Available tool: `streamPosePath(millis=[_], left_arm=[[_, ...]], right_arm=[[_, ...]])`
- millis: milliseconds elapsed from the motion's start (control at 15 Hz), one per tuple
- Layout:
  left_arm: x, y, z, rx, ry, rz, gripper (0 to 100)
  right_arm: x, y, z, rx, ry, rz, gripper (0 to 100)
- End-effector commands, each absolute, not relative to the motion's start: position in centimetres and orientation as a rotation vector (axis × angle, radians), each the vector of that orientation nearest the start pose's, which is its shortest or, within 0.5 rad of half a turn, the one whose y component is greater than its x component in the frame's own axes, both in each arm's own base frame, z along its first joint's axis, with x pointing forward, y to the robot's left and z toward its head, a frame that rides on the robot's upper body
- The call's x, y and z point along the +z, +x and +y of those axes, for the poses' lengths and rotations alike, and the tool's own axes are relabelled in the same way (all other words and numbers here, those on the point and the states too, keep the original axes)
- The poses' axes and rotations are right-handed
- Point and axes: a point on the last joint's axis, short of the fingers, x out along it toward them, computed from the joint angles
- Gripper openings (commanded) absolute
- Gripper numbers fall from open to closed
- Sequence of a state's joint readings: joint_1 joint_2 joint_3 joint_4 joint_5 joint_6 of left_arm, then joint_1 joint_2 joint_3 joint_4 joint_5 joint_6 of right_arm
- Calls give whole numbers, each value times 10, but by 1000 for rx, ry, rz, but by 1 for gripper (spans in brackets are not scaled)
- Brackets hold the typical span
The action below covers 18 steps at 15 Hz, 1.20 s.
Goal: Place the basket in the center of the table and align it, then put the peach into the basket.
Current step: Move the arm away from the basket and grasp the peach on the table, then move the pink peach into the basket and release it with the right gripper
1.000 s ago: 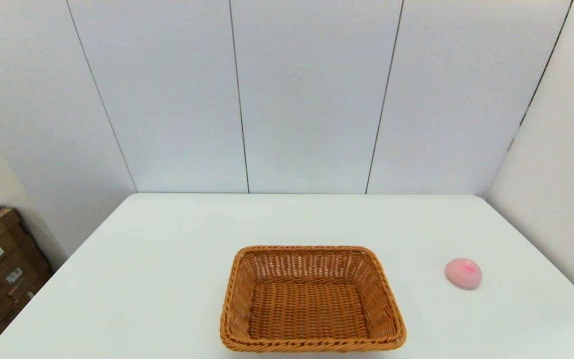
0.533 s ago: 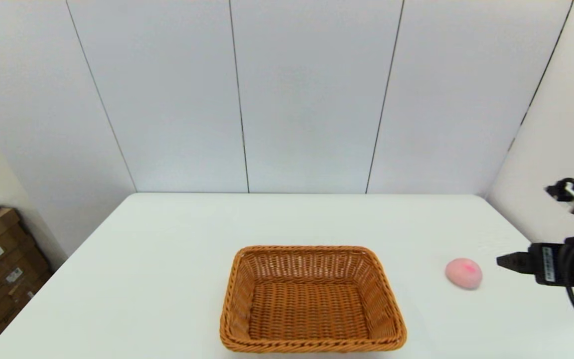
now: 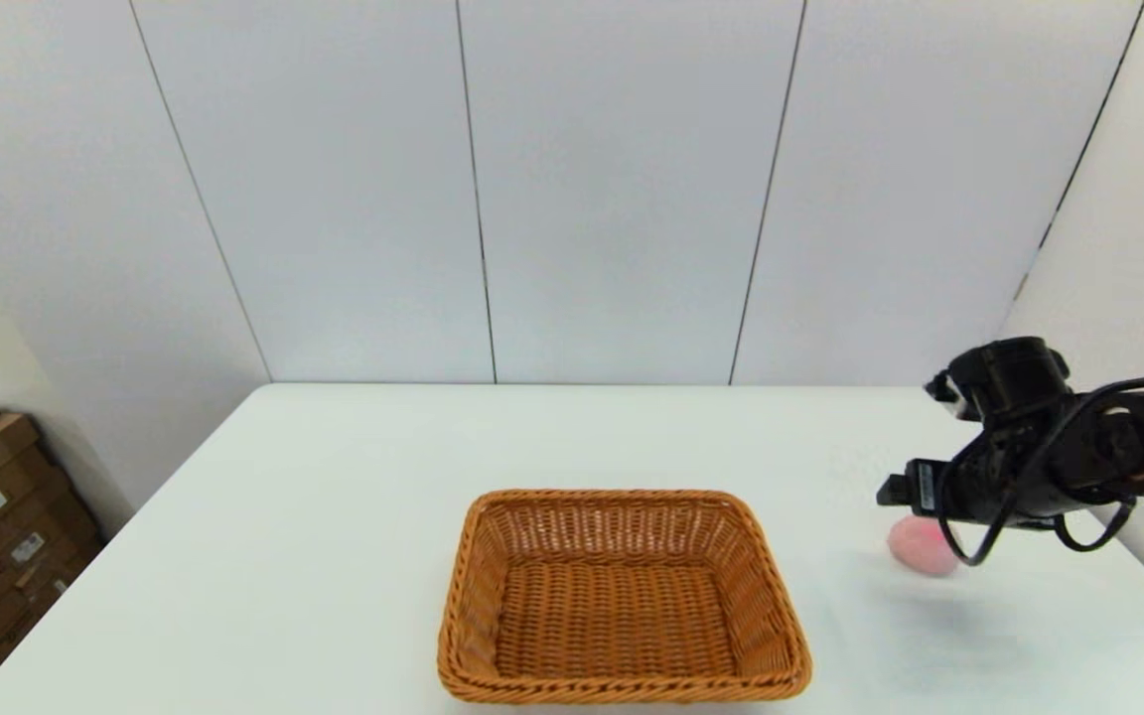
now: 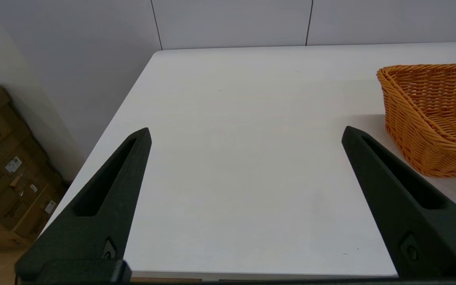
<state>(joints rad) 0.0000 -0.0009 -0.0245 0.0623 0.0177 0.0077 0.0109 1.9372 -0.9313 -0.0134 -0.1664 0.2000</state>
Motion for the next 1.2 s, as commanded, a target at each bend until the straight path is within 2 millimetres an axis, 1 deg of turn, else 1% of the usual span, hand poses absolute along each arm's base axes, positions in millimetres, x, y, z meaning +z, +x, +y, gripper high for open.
streamPosePath(millis=[67,200,267,667,733,800,1067,1133,1200], left_arm=[[76,-25,0,18,10,37,100],[76,-25,0,18,10,37,100],[76,-25,0,18,10,37,100],[76,-25,0,20,11,35,100],[76,-25,0,20,11,37,100],[76,-25,0,20,11,35,100],[76,-25,0,20,13,35,100],[76,-25,0,20,13,35,100],[76,-25,0,20,13,35,100]], right_arm=[[47,344,-13,-293,114,1062,100],[42,348,-21,-312,126,1070,100],[39,349,-24,-319,132,1075,0],[43,350,-25,-338,177,1060,0],[47,349,-26,-335,181,1048,0],[55,348,-25,-327,188,1027,0],[101,333,-17,-267,205,930,0],[116,326,-9,-233,203,907,0],[135,315,2,-161,209,882,0]])
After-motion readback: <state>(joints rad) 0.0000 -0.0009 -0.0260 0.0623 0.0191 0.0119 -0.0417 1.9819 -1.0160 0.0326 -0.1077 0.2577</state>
